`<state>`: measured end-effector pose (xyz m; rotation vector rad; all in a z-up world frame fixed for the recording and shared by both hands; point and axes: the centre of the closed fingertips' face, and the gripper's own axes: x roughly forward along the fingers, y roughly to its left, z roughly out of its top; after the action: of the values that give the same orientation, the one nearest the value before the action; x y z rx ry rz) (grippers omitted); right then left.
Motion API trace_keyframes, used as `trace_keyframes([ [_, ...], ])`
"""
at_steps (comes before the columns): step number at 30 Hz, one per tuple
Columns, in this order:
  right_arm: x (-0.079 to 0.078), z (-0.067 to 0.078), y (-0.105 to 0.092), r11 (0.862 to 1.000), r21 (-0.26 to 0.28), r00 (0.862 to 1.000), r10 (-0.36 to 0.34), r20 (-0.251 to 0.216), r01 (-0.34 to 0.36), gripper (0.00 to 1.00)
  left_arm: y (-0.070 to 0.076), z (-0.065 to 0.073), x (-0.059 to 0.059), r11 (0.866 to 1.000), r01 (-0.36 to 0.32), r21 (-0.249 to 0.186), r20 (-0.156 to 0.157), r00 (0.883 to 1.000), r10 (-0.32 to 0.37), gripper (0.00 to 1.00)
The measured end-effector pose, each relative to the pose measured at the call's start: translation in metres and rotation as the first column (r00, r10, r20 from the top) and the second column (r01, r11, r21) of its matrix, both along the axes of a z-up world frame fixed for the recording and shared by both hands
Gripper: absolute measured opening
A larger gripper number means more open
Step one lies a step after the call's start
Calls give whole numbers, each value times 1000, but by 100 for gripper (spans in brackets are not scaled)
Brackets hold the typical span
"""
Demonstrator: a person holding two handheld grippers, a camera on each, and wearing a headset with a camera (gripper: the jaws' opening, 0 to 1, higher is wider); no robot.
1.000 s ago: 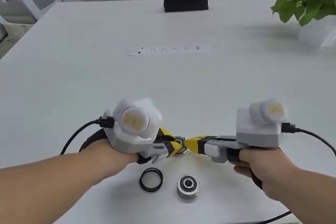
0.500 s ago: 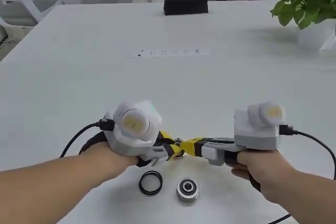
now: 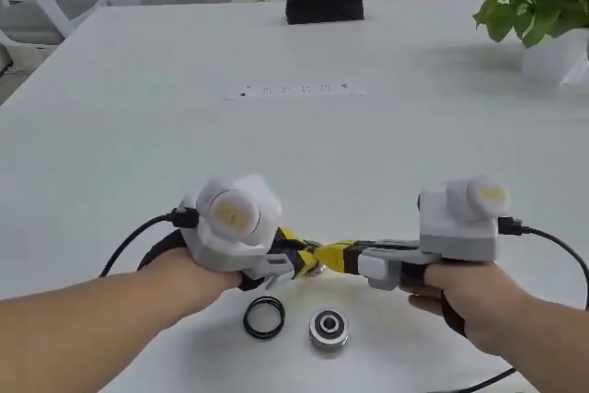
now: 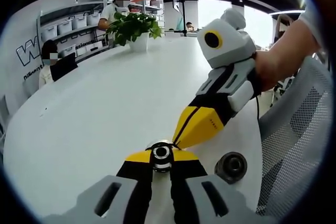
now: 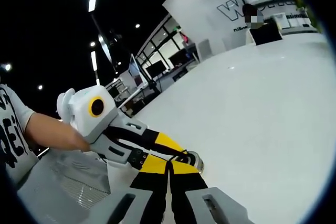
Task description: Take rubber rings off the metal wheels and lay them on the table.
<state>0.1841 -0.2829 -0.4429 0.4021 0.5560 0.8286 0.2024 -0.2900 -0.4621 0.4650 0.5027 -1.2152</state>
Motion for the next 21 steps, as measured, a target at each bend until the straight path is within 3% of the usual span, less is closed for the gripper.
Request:
trace_keyframes([
  [10,3,-15,-7,996,-85,999,-32,-4,31,0,0,0,0,1000,-16,-6,-9,1000,16,7],
  [21,6,-14,-8,996,-80,999,-40,-6,40,0,1,0,0,1000,-11,-3,-23,1000,11,7],
])
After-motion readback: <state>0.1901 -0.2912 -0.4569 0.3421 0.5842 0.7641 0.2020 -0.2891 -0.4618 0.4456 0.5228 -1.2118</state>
